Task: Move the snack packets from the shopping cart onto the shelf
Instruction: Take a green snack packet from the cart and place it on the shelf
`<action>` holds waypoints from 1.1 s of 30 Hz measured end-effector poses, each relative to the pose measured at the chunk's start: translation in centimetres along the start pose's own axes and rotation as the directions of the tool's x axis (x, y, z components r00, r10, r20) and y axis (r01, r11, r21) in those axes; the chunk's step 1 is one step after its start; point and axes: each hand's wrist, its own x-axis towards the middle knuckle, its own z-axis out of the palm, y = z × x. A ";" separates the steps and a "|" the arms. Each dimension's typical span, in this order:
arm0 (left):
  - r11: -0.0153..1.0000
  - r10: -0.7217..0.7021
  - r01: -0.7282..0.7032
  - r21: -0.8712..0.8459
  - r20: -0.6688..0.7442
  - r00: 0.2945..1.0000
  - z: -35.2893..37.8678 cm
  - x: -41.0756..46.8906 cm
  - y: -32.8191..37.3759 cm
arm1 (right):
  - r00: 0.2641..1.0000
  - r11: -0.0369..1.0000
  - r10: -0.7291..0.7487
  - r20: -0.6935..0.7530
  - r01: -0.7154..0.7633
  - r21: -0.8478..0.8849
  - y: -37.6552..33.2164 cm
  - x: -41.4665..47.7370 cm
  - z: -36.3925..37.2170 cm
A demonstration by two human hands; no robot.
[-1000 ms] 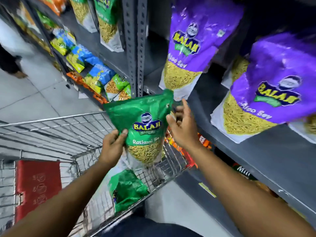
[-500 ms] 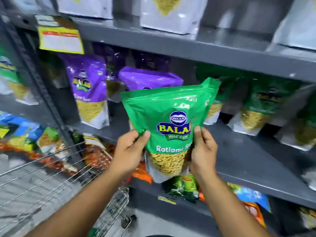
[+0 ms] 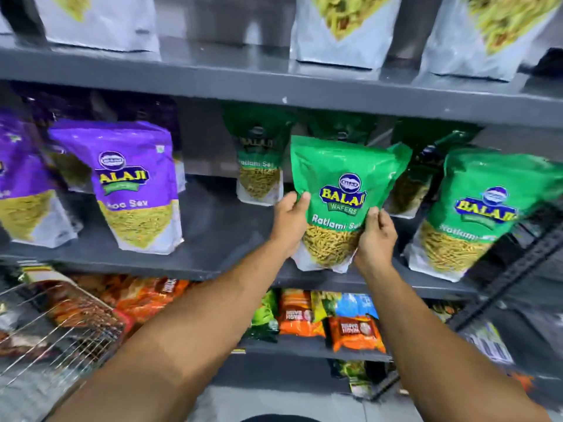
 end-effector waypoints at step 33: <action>0.624 -0.005 0.321 0.712 -0.408 0.913 -42.0 -16.6 2.6 | 0.553 0.804 0.113 0.825 0.437 -0.403 10.8 -22.9 15.6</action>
